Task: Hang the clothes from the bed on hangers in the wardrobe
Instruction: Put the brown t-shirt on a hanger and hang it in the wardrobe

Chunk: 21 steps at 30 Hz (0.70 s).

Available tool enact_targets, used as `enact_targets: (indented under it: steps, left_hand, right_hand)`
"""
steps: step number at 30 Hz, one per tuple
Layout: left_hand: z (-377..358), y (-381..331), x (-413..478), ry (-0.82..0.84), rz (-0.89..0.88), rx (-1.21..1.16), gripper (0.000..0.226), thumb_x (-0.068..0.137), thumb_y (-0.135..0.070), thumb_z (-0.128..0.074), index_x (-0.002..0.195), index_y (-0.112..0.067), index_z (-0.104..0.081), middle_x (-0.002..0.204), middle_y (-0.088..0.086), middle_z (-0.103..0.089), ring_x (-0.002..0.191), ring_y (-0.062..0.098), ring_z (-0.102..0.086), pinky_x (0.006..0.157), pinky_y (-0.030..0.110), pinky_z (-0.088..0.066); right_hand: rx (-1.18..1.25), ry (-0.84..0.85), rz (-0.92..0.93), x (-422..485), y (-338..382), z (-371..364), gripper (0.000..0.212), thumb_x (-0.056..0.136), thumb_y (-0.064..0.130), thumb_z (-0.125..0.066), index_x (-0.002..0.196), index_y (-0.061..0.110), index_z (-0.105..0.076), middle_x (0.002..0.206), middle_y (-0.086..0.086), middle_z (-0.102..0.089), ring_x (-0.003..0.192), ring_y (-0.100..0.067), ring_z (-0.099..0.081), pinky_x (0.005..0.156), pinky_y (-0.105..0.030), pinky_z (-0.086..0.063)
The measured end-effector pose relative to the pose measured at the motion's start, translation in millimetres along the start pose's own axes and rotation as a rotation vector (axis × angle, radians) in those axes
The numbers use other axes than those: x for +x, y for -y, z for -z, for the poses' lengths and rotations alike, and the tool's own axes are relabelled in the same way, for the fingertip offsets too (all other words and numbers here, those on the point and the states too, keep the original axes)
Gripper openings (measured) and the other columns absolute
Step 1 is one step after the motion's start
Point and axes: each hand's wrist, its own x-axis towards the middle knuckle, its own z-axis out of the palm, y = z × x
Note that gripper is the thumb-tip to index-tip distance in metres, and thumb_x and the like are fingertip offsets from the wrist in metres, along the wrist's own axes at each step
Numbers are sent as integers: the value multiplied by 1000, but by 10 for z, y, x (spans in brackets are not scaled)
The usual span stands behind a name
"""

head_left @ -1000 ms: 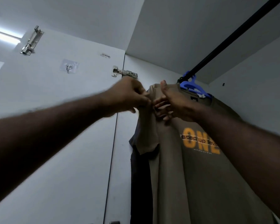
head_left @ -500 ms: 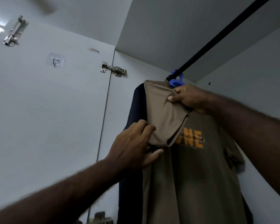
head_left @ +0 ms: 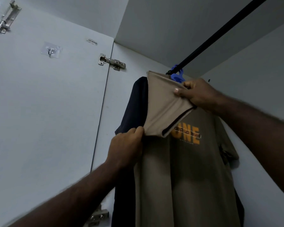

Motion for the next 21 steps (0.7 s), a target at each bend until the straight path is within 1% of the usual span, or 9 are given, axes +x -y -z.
enact_targets:
  steps: [3, 4, 7, 10, 12, 15, 17, 19, 21]
  left_hand:
    - [-21, 173, -158, 32, 33, -57, 29, 65, -2, -79, 80, -15, -58, 55, -1, -54, 37, 20, -46, 39, 24, -27]
    - [-15, 225, -192, 42, 35, -71, 25, 69, -4, -76, 81, -16, -58, 56, -2, -54, 37, 21, -46, 39, 24, -28]
    - [28, 324, -226, 71, 24, -138, 4, 81, -15, -55, 82, -18, -58, 61, -2, -54, 41, 20, -47, 41, 24, -28]
    - [35, 384, -238, 176, 75, -237, 17, 78, -5, -60, 90, -17, -61, 78, -1, -58, 59, 21, -53, 49, 29, -38]
    - [18, 435, -221, 237, 137, -297, 34, 73, 4, -59, 99, -18, -63, 90, -3, -59, 74, 20, -55, 59, 23, -38]
    - [-9, 481, -177, 308, 165, -357, 46, 70, 8, -54, 107, -17, -64, 98, -5, -57, 88, 19, -55, 63, 11, -32]
    - [25, 483, -151, 366, 197, -373, 41, 74, 3, -54, 107, -19, -65, 100, -4, -59, 91, 19, -56, 64, 13, -33]
    - [131, 440, -110, 413, 218, -326, 27, 78, -14, -53, 100, -23, -66, 90, -4, -64, 83, 19, -58, 64, 23, -39]
    - [288, 342, 0, 440, 111, -29, 19, 80, -36, -47, 81, -21, -59, 71, -3, -57, 65, 19, -53, 57, 25, -35]
  right_hand:
    - [-81, 9, -68, -65, -244, -20, 15, 96, 25, -59, 93, 12, -65, 84, -10, -66, 64, -17, -60, 50, -23, -50]
    - [-82, -2, -87, -72, -318, -49, 14, 96, 24, -59, 92, 13, -66, 83, -9, -66, 63, -16, -60, 49, -22, -49]
    - [-74, -35, -150, -54, -456, -165, 14, 95, 27, -61, 88, 17, -68, 82, -7, -69, 65, -20, -65, 60, -34, -57]
    - [-39, -31, -217, -16, -496, -317, 13, 98, 20, -58, 94, 11, -66, 87, -8, -65, 68, -18, -62, 55, -28, -53]
    - [-21, -39, -265, 18, -504, -419, 11, 98, 16, -56, 96, 11, -65, 91, -7, -62, 72, -16, -59, 53, -24, -48]
    - [13, -77, -322, 87, -514, -566, 13, 99, 14, -54, 89, 13, -62, 93, -8, -61, 77, -19, -60, 63, -31, -55]
    - [31, -113, -346, 128, -527, -657, 15, 98, 14, -56, 84, 14, -62, 93, -10, -62, 83, -23, -62, 76, -40, -58]
    - [23, -133, -342, 142, -535, -749, 15, 97, 15, -58, 83, 14, -62, 94, -12, -64, 88, -25, -62, 83, -43, -56]
    - [-25, -127, -330, 172, -580, -823, 14, 96, 15, -60, 85, 9, -64, 94, -16, -66, 84, -24, -61, 81, -42, -54]
